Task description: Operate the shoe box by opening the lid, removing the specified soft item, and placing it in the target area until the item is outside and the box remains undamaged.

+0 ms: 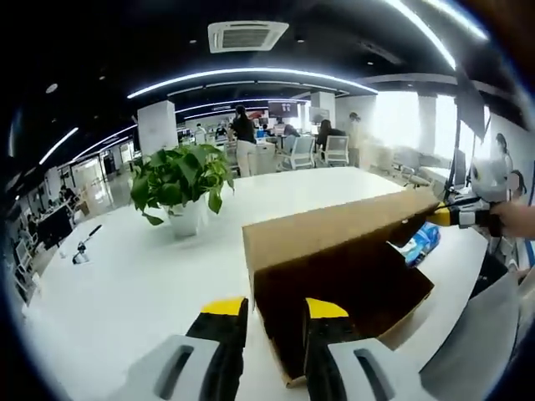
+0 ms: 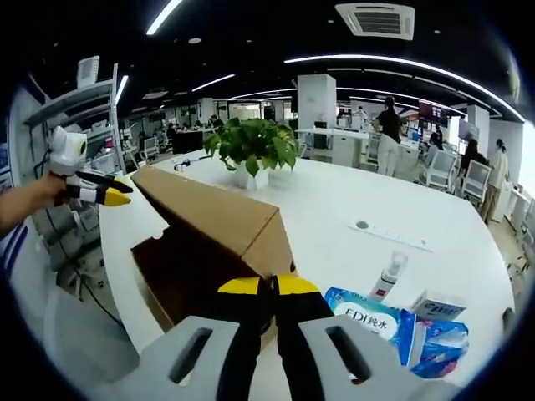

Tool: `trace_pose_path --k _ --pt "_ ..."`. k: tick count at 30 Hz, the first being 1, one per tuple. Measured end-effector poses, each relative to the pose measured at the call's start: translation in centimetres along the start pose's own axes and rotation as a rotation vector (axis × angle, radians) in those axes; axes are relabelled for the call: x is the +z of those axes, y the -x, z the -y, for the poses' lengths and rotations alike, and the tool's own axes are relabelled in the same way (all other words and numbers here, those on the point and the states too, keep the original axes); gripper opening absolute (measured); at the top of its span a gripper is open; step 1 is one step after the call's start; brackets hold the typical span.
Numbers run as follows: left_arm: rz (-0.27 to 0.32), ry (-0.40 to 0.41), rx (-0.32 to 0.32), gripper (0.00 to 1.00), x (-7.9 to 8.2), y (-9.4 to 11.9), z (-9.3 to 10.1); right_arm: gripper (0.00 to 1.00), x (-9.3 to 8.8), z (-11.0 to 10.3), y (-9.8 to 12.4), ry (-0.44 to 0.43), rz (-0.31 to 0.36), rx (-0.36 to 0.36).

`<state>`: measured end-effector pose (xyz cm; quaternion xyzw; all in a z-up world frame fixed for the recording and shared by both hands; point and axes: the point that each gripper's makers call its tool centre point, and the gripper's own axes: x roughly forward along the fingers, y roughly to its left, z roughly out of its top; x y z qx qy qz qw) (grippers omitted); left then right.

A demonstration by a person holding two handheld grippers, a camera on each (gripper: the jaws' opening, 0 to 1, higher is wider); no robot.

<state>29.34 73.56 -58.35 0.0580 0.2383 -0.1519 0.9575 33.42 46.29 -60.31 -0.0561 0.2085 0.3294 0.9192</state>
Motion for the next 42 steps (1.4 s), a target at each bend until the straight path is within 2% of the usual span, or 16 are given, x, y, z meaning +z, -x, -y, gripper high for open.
trace_pose_path --k 9,18,29,36,42 --pt "0.014 -0.029 -0.037 0.29 0.2 -0.5 -0.4 0.05 -0.7 -0.7 0.4 -0.001 -0.005 0.017" --pt "-0.02 -0.038 -0.057 0.29 -1.3 -0.5 -0.3 0.09 -1.5 -1.6 0.6 0.014 -0.014 0.038" --pt "-0.047 -0.019 -0.063 0.29 -2.8 -0.3 0.5 0.13 -3.0 -2.7 1.0 0.063 -0.041 0.063" --pt "-0.073 -0.017 -0.065 0.3 -4.0 -0.2 0.8 0.18 -4.0 -3.6 1.1 0.124 -0.065 0.088" --pt "-0.087 -0.005 -0.067 0.31 -4.8 -0.3 1.0 0.2 -4.6 -3.8 1.1 0.137 -0.078 0.1"
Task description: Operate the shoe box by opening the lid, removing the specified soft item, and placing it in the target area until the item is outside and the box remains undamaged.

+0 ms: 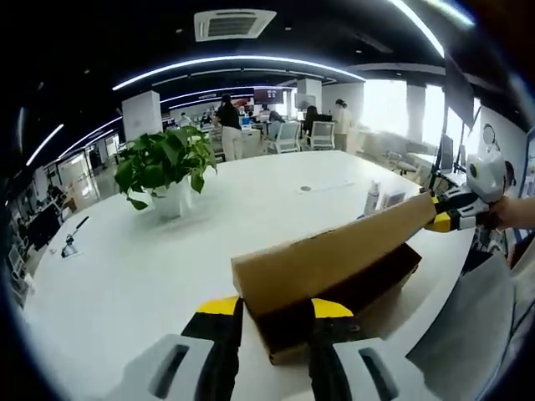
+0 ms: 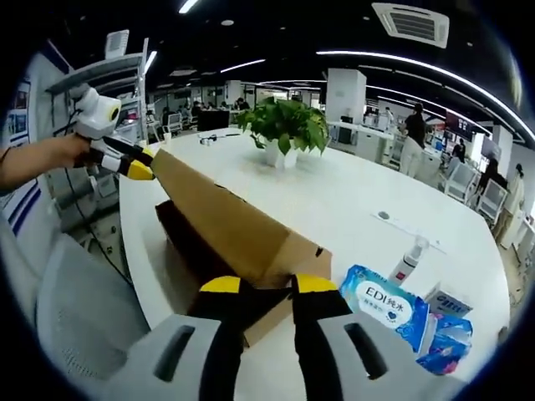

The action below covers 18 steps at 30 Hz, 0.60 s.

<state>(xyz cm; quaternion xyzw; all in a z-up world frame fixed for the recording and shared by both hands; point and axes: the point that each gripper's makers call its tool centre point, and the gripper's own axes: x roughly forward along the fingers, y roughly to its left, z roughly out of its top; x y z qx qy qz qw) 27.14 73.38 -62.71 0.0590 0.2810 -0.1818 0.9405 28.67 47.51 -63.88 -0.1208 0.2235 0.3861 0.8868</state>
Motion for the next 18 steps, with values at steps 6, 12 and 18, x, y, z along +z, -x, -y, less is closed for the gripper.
trace_pose_path --k 6,12,18 --pt "-0.017 -0.002 -0.007 0.32 -0.8 -0.2 0.2 0.23 -0.7 -0.4 -0.1 0.003 -0.014 0.016" --pt "-0.04 0.002 -0.025 0.35 -2.0 -0.3 0.7 0.26 -1.7 -1.2 -0.3 0.018 -0.039 0.041" --pt "-0.055 0.0 -0.035 0.35 -2.6 -0.1 1.5 0.28 -2.4 -1.6 -0.4 0.023 -0.058 0.054"
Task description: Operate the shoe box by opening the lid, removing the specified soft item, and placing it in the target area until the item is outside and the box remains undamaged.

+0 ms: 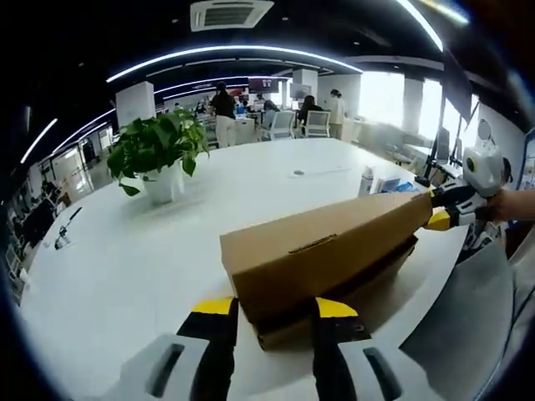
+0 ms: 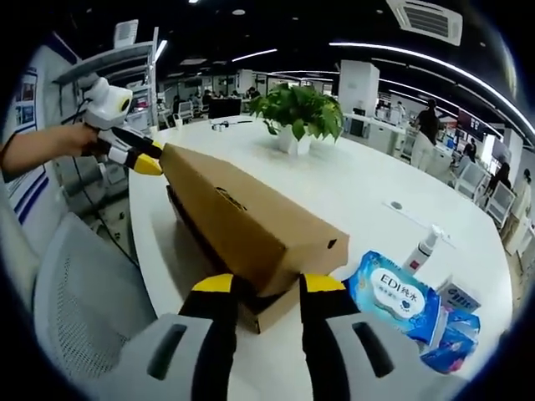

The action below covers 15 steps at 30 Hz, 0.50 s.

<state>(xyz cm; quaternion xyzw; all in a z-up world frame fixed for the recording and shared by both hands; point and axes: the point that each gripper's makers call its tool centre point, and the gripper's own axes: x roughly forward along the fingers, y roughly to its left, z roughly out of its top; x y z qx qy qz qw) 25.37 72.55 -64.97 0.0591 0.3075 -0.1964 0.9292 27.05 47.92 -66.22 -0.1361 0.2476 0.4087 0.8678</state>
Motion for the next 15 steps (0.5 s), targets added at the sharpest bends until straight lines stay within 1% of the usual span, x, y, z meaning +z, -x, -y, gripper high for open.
trace_pose_path --k 9,15 --pt "-0.025 0.01 -0.018 0.36 -0.8 -0.2 0.7 0.3 -1.1 -0.5 -0.5 -0.02 -0.025 0.026" --pt "-0.042 0.038 -0.032 0.38 -1.6 -0.6 1.0 0.33 -1.8 -0.9 -0.8 -0.046 -0.041 0.046"
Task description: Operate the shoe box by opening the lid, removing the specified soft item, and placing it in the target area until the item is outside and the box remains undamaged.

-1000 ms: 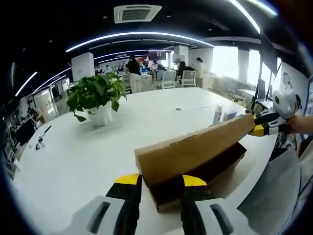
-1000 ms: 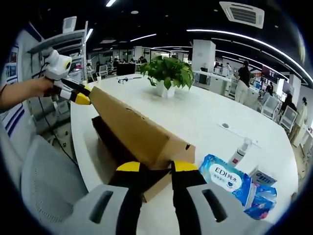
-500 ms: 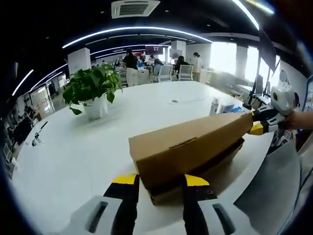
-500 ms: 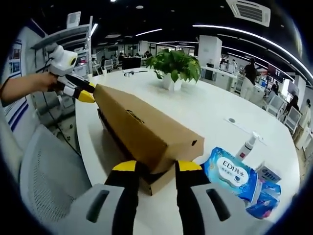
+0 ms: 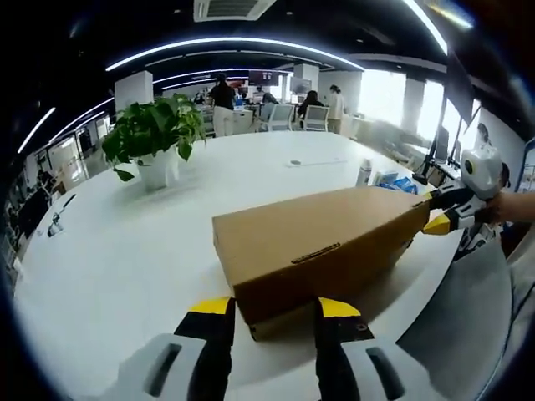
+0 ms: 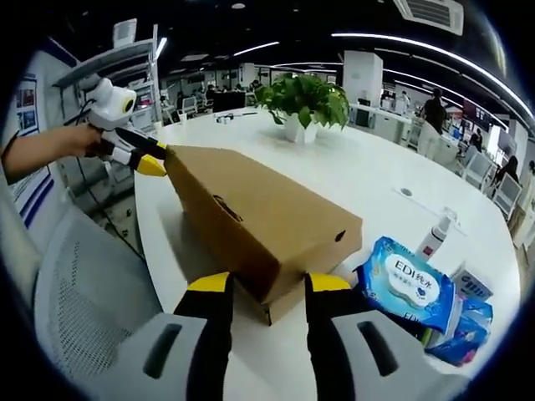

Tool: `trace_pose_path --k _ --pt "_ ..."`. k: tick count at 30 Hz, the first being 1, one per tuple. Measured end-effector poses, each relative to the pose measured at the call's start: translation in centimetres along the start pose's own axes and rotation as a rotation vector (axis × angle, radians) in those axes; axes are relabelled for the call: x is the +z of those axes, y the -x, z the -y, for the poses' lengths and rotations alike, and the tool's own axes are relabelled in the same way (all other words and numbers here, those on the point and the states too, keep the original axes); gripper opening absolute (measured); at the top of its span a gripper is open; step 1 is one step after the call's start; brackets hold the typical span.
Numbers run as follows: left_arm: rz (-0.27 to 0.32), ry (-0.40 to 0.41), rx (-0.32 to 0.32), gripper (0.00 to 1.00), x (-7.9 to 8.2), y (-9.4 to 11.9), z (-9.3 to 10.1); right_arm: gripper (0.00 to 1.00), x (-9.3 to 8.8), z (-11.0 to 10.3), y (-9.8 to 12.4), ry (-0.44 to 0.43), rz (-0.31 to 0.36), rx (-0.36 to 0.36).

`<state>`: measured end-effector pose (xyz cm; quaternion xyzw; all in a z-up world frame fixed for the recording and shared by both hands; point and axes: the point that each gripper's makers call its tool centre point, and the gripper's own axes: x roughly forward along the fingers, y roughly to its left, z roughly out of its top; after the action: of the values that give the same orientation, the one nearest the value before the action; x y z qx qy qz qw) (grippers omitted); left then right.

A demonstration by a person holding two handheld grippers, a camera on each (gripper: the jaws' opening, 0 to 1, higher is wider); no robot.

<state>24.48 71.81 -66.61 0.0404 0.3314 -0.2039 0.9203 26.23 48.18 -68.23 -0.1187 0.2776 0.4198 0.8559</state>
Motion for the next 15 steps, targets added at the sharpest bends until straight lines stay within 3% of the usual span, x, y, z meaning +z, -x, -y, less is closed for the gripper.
trace_pose_path --k 15 --pt "-0.048 0.023 0.006 0.36 -1.8 -1.5 -0.4 0.32 -1.6 0.0 -1.1 -0.022 -0.041 0.019"
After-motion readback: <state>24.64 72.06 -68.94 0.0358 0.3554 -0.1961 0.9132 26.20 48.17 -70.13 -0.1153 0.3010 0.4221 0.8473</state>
